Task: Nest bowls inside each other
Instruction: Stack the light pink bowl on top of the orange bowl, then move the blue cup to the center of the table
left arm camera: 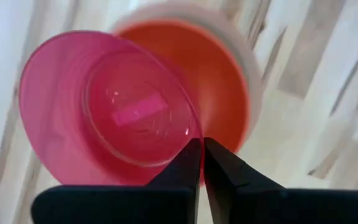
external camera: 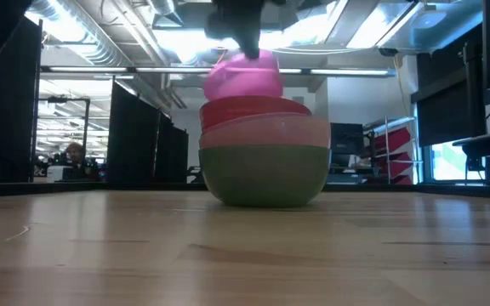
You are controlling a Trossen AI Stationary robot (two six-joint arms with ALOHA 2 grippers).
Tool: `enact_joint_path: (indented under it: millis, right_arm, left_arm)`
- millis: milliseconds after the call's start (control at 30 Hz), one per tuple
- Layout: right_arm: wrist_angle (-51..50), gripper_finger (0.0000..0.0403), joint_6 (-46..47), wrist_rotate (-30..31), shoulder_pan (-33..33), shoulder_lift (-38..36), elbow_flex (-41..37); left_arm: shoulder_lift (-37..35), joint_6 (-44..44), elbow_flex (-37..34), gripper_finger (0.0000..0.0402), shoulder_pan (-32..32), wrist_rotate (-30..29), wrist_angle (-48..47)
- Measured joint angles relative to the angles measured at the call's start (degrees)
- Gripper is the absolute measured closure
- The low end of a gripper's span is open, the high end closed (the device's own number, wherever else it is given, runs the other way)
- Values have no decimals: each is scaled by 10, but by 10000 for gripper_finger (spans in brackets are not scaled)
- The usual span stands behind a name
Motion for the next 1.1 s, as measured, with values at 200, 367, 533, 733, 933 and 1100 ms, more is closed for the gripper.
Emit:
enact_joint_path:
  millis: [200,367,533,733,933,1100]
  right_arm:
    - [-4,173,6,0,0,0,0]
    - [-7,173,6,0,0,0,0]
    - [-8,173,4,-9,0,0,0]
    - [14,173,11,-96,65,-2,0]
    - [40,173,19,-194,138,-5,0]
    - [61,173,35,-274,206,-2,0]
  left_arm:
    - [54,38,35,402,-1,20,-5]
    - [67,66,35,400,-4,21,-8]
    - [66,93,35,361,-4,21,-7]
    - [18,71,38,324,-16,-18,-23]
    - [-41,42,42,294,-31,-71,-42]
    - [-88,19,44,273,-41,-111,-54]
